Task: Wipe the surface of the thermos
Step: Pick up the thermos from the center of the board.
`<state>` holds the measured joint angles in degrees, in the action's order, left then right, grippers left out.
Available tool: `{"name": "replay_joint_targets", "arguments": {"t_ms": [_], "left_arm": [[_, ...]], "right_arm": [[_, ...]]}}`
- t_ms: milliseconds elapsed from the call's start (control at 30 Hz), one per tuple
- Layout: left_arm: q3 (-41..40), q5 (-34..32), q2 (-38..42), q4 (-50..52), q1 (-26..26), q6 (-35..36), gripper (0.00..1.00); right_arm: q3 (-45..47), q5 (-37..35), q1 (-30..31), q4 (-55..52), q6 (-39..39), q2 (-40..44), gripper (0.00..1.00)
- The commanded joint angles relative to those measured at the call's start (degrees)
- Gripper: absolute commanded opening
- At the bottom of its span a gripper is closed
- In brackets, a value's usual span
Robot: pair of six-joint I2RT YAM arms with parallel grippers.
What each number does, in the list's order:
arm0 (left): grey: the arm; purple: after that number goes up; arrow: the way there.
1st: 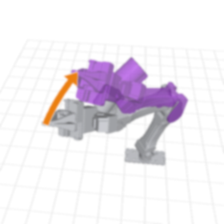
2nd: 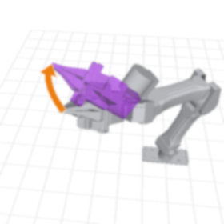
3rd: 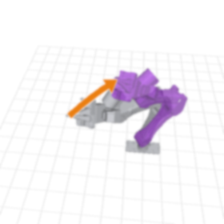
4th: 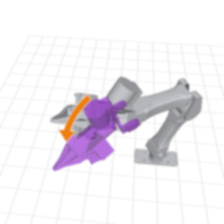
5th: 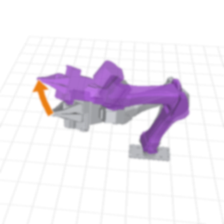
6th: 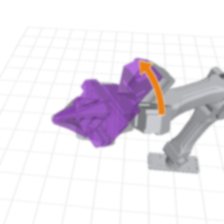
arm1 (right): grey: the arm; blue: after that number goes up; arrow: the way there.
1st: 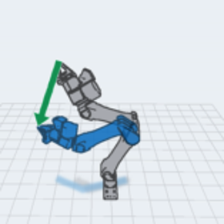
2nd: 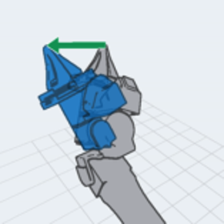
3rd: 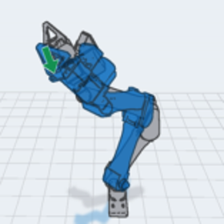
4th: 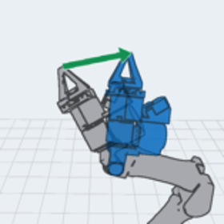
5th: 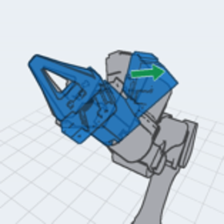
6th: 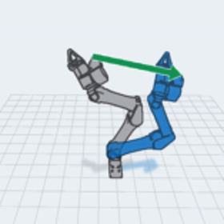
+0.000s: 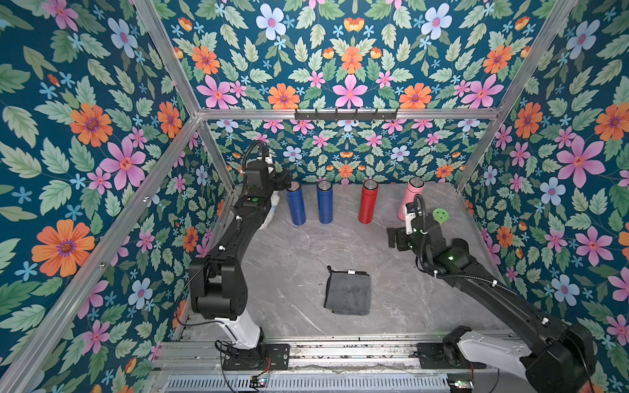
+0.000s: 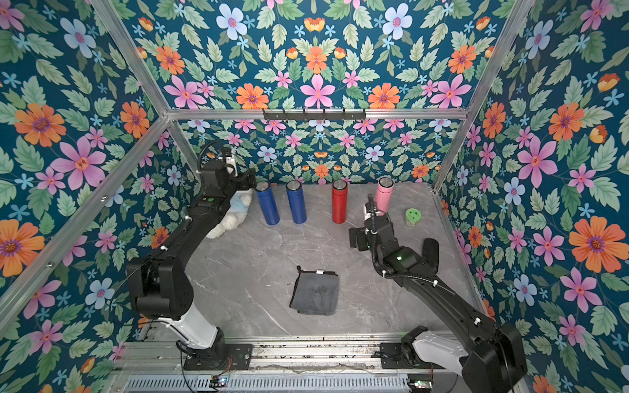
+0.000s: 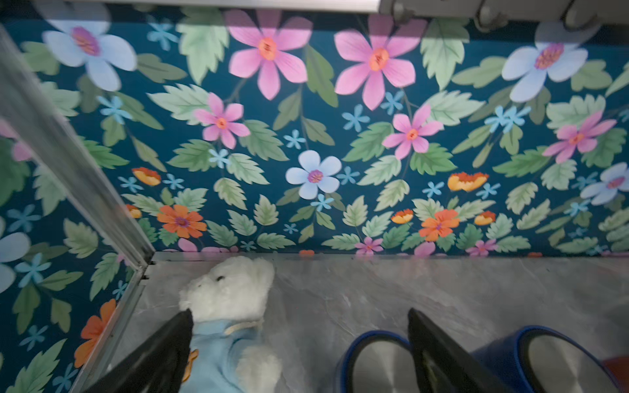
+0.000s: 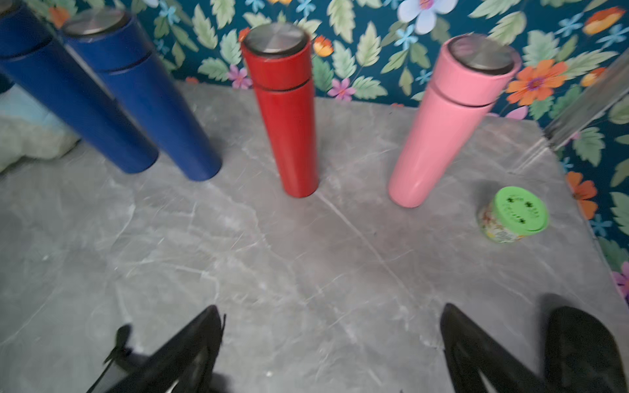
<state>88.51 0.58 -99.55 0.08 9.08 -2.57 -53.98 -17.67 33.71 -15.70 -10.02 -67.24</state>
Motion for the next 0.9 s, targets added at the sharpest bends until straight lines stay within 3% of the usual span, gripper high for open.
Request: {"name": "replay_joint_targets", "arguments": {"t_ms": [0,200,433,867], "left_arm": [[8.28,1.35,-5.11,12.49,1.6,2.74,0.99],[22.11,0.84,-15.89,23.93,3.55,2.59,0.99],[28.52,0.21,-21.76,31.2,3.72,2.56,0.99],[21.0,1.37,-18.55,30.73,3.7,2.82,0.99]], "right_arm": [[-3.29,-0.65,5.28,-8.48,-4.83,-3.87,0.99],[-6.29,0.21,13.19,-10.87,-9.6,-10.42,0.99],[-6.15,1.82,16.87,-11.81,-13.08,-14.2,0.99],[-6.56,3.04,18.95,-12.67,-15.8,-18.13,0.99]]}}
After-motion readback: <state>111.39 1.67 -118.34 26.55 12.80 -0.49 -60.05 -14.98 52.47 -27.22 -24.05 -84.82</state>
